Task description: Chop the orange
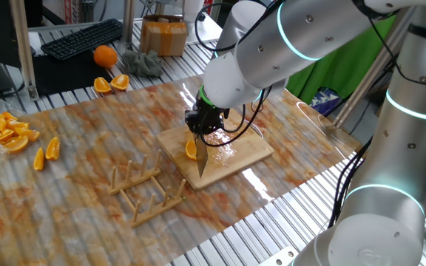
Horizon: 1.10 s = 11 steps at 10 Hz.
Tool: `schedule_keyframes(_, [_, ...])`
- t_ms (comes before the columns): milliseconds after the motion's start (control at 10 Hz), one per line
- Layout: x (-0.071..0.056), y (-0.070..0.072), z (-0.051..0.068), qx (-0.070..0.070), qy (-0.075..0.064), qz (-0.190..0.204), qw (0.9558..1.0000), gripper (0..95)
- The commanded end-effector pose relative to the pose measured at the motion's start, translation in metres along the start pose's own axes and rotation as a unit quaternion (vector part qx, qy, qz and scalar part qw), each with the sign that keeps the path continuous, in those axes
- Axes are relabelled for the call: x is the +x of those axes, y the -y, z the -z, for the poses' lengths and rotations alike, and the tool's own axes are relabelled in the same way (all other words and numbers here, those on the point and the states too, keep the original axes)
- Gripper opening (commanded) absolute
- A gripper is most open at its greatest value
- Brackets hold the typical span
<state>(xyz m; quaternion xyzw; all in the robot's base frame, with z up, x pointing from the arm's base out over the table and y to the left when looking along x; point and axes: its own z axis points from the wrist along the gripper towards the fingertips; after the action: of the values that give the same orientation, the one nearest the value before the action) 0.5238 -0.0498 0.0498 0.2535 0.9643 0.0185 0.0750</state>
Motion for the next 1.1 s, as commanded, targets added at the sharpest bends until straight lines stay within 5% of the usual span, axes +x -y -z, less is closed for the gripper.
schedule_keyframes(100, [0.0003, -0.0009, -0.0005, -0.002, 0.000, 0.000, 1.0000, 0.0])
schedule_keyframes(1100, [0.0006, -0.0012, -0.0011, 0.000, -0.001, -0.007, 1.0000, 0.0])
